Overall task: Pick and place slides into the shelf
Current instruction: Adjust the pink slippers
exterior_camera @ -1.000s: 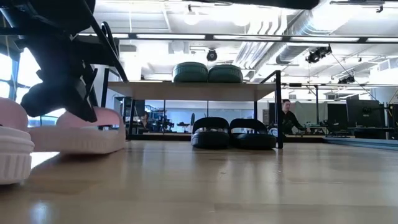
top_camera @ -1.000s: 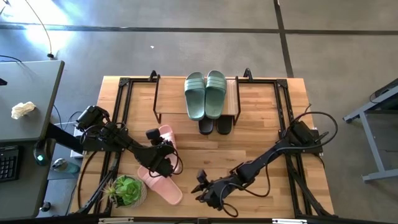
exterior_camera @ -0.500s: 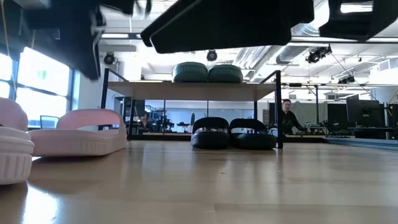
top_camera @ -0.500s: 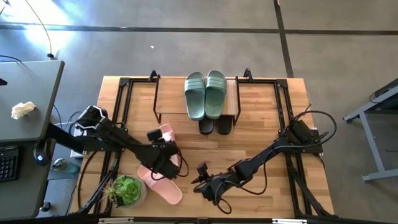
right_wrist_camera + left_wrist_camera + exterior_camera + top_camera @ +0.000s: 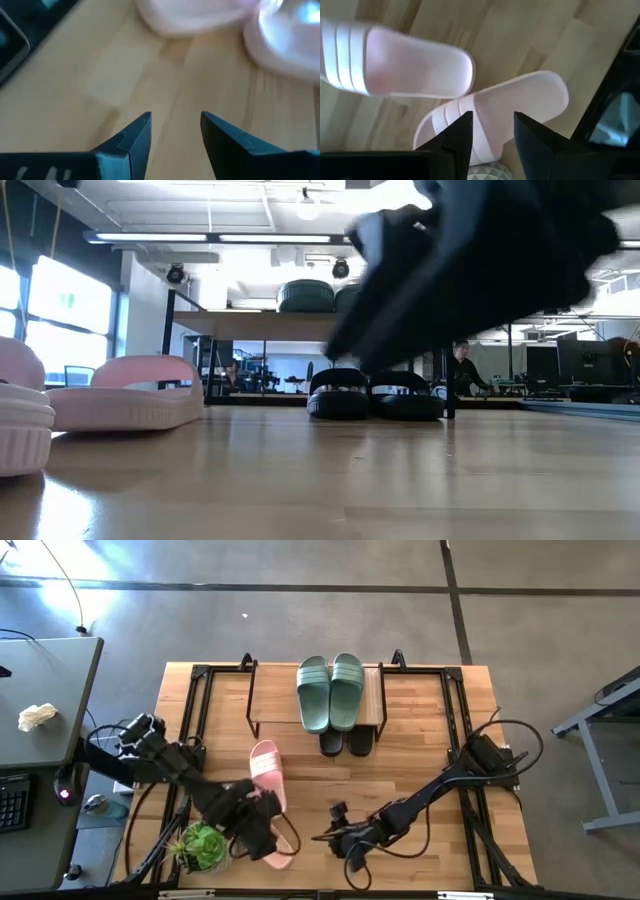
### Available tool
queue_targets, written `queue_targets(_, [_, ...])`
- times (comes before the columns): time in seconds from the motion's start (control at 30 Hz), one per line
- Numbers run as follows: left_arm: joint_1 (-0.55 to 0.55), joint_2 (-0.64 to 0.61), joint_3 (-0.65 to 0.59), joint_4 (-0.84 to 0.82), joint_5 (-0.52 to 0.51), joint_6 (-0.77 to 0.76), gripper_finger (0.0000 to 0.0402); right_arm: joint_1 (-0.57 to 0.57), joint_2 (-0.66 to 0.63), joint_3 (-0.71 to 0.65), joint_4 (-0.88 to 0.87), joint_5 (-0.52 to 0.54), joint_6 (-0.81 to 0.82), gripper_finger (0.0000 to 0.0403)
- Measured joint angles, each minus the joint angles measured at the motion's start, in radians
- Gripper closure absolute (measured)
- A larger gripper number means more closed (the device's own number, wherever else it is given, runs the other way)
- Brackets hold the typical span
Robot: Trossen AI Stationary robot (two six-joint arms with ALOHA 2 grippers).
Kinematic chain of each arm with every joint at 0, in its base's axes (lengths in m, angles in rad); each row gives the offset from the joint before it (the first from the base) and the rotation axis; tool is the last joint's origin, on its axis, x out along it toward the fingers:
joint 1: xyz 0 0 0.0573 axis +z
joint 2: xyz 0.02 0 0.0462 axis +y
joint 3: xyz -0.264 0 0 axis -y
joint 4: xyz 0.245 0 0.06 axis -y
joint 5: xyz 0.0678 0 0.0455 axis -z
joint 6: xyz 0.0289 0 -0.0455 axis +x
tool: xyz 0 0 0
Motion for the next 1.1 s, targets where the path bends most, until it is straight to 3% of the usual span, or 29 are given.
queue_targets(0.2, [-0.079,0.085,-0.012,-0.022,-0.032,-0.201,0.0275,0.039,0.0,0.0,-0.118,0.105,0.058,0.024])
queue_targets(0.53, [-0.075,0.281,-0.013,-0.042,0.12,-0.242,0.0275,0.05,0.0,0.0,-0.138,0.148,0.086,0.024])
queue_targets(1.1, [-0.059,0.327,-0.012,-0.169,0.135,-0.337,0.0275,0.05,0.001,0.0,-0.137,0.145,0.084,0.024])
